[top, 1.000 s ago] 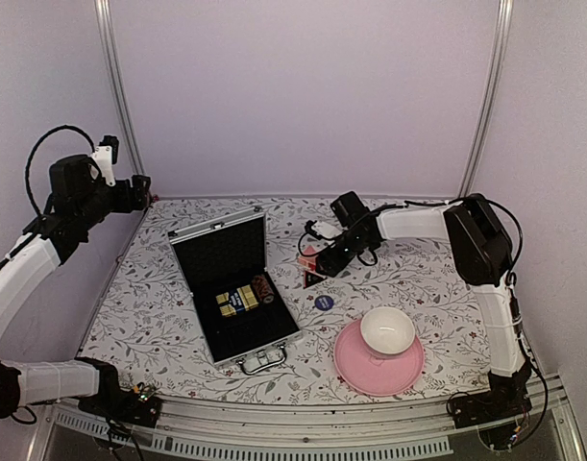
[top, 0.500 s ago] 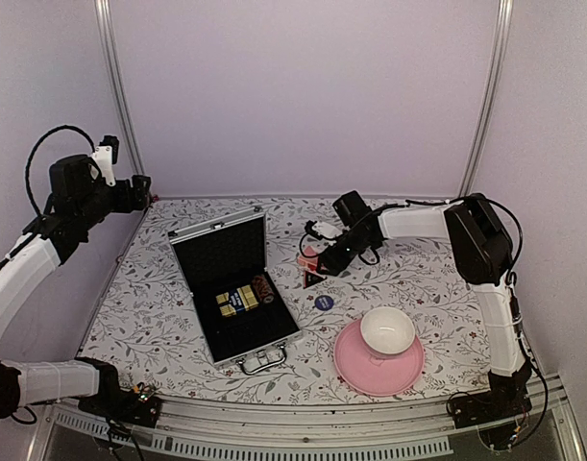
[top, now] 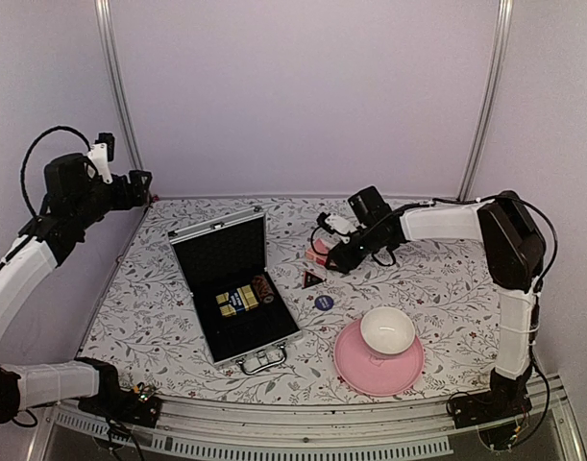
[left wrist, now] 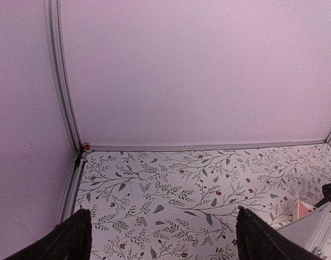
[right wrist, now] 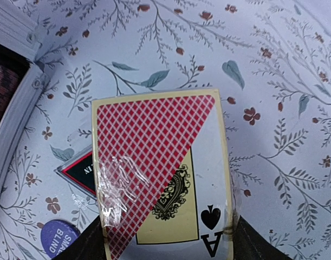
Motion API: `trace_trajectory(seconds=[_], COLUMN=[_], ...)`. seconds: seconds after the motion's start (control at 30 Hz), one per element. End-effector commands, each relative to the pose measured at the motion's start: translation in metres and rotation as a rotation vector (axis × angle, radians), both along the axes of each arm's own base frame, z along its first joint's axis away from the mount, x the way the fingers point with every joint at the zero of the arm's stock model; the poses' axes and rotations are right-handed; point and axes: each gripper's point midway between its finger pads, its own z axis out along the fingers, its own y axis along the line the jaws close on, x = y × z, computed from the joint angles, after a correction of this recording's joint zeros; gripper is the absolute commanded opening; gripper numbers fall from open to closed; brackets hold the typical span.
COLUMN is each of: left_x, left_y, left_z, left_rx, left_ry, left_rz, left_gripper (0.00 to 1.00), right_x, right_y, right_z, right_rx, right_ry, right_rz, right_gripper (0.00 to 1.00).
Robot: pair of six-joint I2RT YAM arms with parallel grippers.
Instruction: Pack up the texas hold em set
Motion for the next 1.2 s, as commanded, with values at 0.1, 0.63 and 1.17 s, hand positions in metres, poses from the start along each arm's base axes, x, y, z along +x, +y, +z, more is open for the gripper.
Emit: trace_trajectory(seconds=[0.1,0.63,1.17], left_x=[-0.026,-0.054,-0.070], left_y=[-0.056,-0.251,-0.297], left_z=[0.072,0.066,0.017], left_rx=[-0.202,-0.408,-0.460], left_ry=[-0.140,0.141,0.387], left_rz=[-0.195,-0.860,-1.062], left_gripper=[0.88,0.87,0.72], right_x=[0.000,-0.107,-0.114], right_y=[0.002,0.079,0.100], right_z=[0.145,0.287,0.295], right_rx=[0.234,0.371,0.356], right_ry=[-0.283,-0.643,-0.732], right_rz=[-0.028,0.248,0.305], right_gripper=[0.44,0.43,0.43])
